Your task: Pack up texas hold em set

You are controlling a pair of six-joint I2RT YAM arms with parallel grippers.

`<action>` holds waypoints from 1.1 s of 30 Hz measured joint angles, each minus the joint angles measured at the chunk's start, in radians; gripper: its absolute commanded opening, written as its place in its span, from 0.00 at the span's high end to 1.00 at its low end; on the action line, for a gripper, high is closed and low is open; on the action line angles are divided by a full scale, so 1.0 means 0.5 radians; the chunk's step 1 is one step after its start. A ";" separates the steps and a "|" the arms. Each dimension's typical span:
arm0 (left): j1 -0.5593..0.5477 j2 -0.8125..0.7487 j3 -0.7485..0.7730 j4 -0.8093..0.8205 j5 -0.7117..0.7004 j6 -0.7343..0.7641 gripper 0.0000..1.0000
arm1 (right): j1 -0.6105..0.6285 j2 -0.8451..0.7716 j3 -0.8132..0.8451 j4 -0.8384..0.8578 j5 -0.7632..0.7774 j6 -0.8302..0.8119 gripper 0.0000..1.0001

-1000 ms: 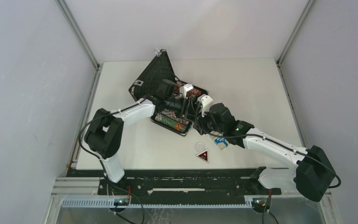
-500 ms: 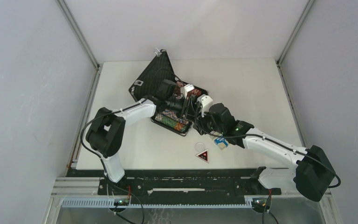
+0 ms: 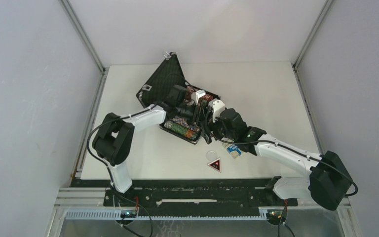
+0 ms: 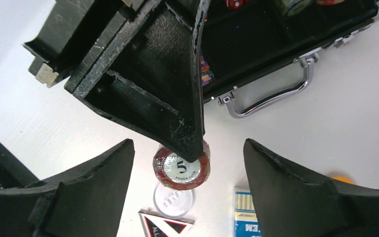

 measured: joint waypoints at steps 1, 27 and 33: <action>0.000 0.008 0.000 0.000 -0.007 0.000 1.00 | -0.005 0.009 0.003 0.011 0.007 0.002 0.05; 0.135 0.819 1.653 -0.485 -0.655 0.108 1.00 | -0.862 -0.419 -0.380 0.199 -0.134 0.396 0.10; 0.179 0.980 1.824 -0.558 -0.775 0.144 1.00 | -0.873 -0.363 -0.389 0.232 -0.175 0.414 0.10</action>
